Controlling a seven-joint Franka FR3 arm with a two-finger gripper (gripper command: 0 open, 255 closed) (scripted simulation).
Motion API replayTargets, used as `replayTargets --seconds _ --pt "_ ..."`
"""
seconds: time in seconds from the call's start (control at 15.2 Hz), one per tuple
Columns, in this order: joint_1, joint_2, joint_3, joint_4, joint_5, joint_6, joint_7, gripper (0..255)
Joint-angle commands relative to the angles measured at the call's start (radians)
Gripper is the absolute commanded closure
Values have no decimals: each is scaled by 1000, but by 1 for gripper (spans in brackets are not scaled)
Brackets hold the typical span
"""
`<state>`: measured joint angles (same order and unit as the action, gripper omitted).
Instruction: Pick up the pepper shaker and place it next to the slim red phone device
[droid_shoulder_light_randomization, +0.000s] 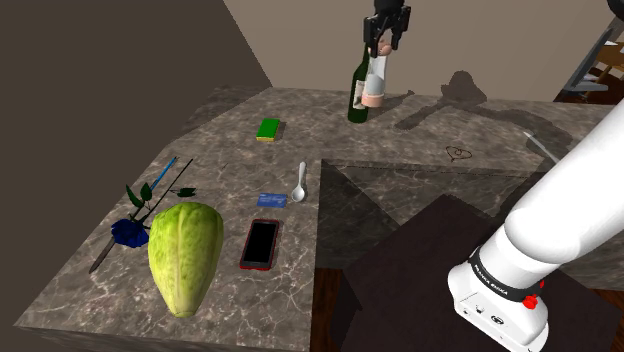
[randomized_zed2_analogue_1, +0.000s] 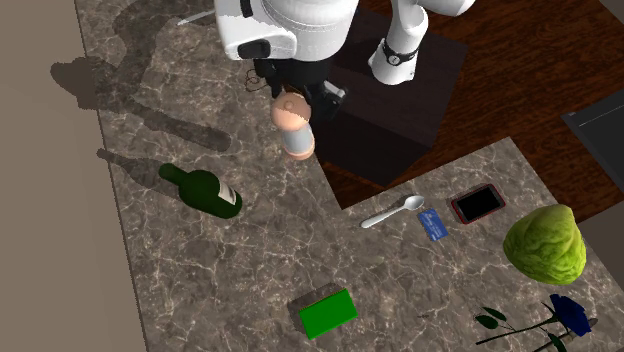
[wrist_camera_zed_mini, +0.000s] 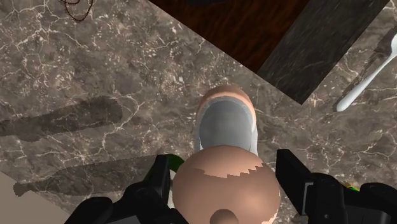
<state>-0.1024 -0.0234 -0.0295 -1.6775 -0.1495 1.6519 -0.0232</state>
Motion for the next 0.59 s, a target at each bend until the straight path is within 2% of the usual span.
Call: replayTargets --seconds 0.0,0.53 --pt "-1 4 -1 31 0 -27 -6 255" --pt "0 34 0 178 1 -142 -21 255"
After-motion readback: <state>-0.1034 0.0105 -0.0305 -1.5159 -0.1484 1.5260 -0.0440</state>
